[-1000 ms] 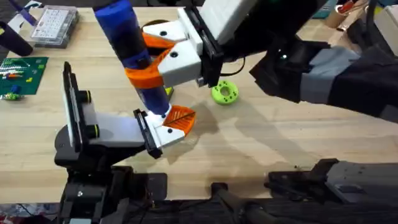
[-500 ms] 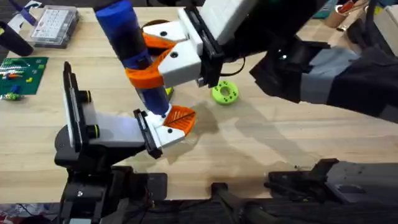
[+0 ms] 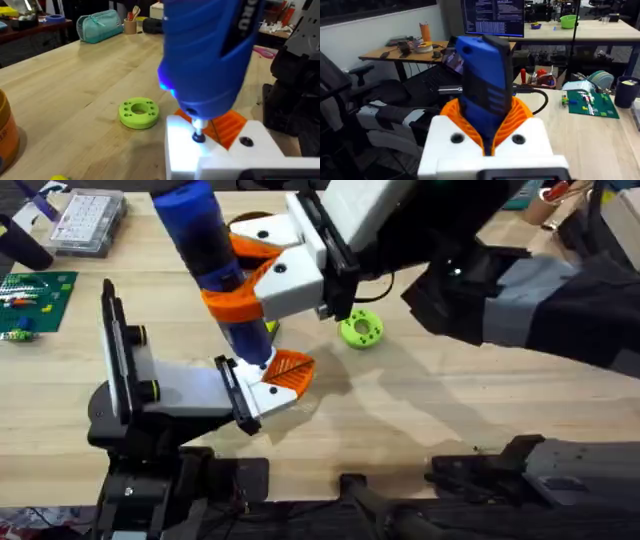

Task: Pick up the gripper from the table and insert it into the empty holder that is missing its gripper. Then pick up a screw, insert it into the mounting hole, and use the screwdriver to tighten it. Finally, clean up the table by picking up the vegetable and placing it into the bucket.

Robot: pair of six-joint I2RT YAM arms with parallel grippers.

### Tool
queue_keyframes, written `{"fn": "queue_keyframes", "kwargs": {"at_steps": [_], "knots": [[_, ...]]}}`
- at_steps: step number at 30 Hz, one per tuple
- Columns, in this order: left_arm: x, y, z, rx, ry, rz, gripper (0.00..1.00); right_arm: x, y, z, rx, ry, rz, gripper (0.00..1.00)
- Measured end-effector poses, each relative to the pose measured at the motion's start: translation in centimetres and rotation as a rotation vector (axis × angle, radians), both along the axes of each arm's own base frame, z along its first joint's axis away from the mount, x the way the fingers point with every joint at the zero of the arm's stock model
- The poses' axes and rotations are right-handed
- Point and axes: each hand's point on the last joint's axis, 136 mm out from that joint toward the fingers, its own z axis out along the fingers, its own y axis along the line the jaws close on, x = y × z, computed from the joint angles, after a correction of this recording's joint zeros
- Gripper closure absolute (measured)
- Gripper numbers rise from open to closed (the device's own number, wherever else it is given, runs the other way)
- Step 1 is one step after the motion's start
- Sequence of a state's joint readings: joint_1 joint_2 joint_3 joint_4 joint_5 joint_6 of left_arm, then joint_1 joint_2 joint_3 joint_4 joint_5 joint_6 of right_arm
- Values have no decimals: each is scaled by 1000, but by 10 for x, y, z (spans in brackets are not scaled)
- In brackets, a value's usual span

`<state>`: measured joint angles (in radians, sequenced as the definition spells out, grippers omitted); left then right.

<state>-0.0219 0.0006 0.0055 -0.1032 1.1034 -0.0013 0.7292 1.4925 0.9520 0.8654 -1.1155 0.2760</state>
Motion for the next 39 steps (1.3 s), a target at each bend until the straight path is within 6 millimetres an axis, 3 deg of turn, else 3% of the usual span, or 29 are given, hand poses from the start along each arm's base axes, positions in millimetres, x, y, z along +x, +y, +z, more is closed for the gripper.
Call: {"fn": "queue_keyframes", "kwargs": {"at_steps": [29,39], "knots": [[0,0,0,0,0,0,984,-1,-1,-3,5,-5,0,952],[0,0,0,0,0,0,983,2,0,5,25,-14,-18,952]]}}
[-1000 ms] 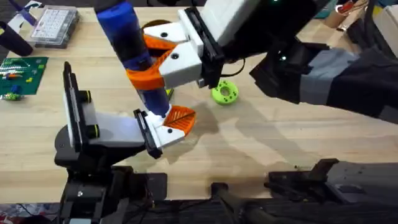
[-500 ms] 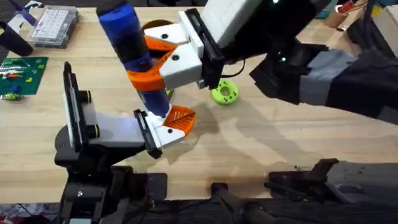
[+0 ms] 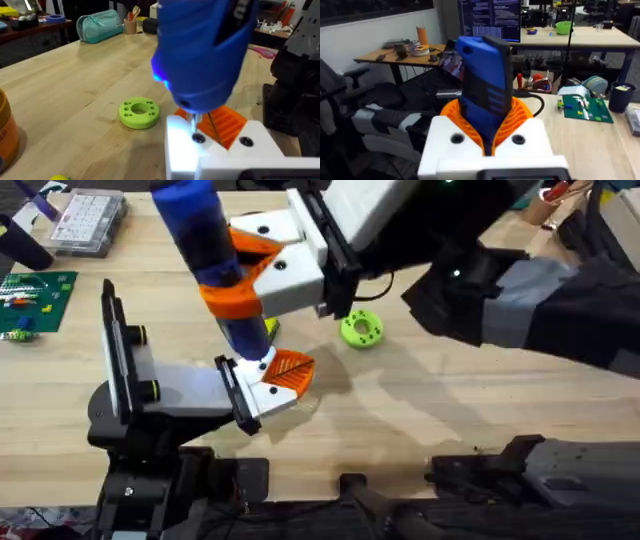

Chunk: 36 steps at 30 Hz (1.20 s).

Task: Pick up the gripper from the table and insert it into the empty holder that is missing its gripper. Then pick up a screw, insert it into the mounting hole, and use the screwdriver to tighten it. Finally, clean up the table by picking up the vegetable and placing it into the bucket.

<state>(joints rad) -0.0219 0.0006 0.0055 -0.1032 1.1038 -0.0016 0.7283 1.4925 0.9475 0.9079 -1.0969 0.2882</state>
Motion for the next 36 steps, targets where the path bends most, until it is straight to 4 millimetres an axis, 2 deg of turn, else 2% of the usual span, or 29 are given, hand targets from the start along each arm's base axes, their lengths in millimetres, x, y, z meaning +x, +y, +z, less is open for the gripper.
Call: {"fn": "queue_keyframes", "kwargs": {"at_steps": [7,9,15,21,23,26,34,36], "knots": [[0,0,0,0,0,0,983,16,6,40,-25,-9,-30,951],[0,0,0,0,0,0,984,22,8,46,-52,-16,-50,952],[0,0,0,0,0,0,984,49,5,37,-270,5,-222,952],[0,0,0,0,0,0,983,86,-23,38,-451,-183,-471,951],[0,0,0,0,0,0,983,102,-38,30,-515,-217,-543,951],[0,0,0,0,0,0,983,118,-66,4,-647,-189,-613,952],[0,0,0,0,0,0,984,128,-121,-46,-892,-81,-667,952],[0,0,0,0,0,0,984,139,-133,-58,-951,-94,-695,952]]}}
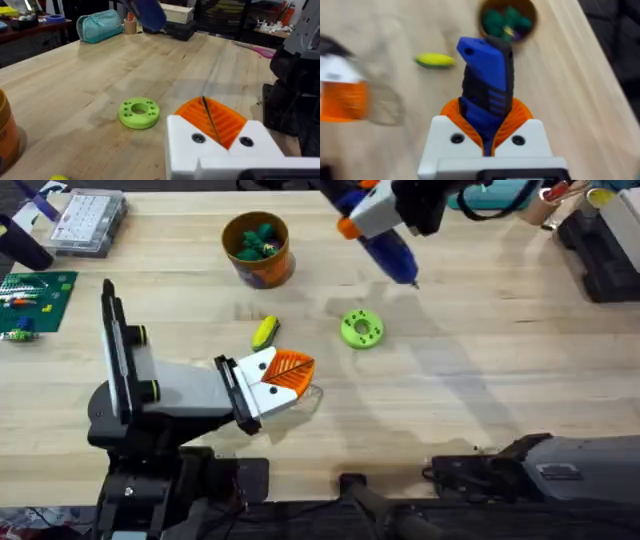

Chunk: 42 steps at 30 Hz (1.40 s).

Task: Pick up the gripper from the table and insert it into the empty holder that is missing its gripper. Then pick up a screw, insert it into the mounting hole, and use the screwdriver to tighten it. Finally, clean up the table by picking up the vegetable and placing it into the bucket.

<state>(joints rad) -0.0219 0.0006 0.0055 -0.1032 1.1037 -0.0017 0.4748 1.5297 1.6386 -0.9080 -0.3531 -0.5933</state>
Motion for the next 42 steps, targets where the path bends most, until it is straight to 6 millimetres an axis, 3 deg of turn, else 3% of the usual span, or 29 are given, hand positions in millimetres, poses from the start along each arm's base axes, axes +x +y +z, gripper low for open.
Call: {"fn": "queue_keyframes", "kwargs": {"at_steps": [3,8,11,15,18,25,28,32,42], "knots": [[0,0,0,0,0,0,984,22,-22,-21,-115,-18,-74,952],[0,0,0,0,0,0,984,57,-76,-56,-362,-35,-223,952],[0,0,0,0,0,0,984,63,-111,-75,-519,-11,-269,952],[0,0,0,0,0,0,984,72,-137,-85,-626,-32,-299,952],[0,0,0,0,0,0,984,75,-147,-100,-677,-54,-282,952],[0,0,0,0,0,0,983,57,-188,-188,-870,-15,-147,953],[0,0,0,0,0,0,983,53,-207,-212,-902,-2,-136,954],[0,0,0,0,0,0,983,48,-225,-223,-917,20,-121,954],[0,0,0,0,0,0,984,49,-243,-231,-906,46,-118,955]]}}
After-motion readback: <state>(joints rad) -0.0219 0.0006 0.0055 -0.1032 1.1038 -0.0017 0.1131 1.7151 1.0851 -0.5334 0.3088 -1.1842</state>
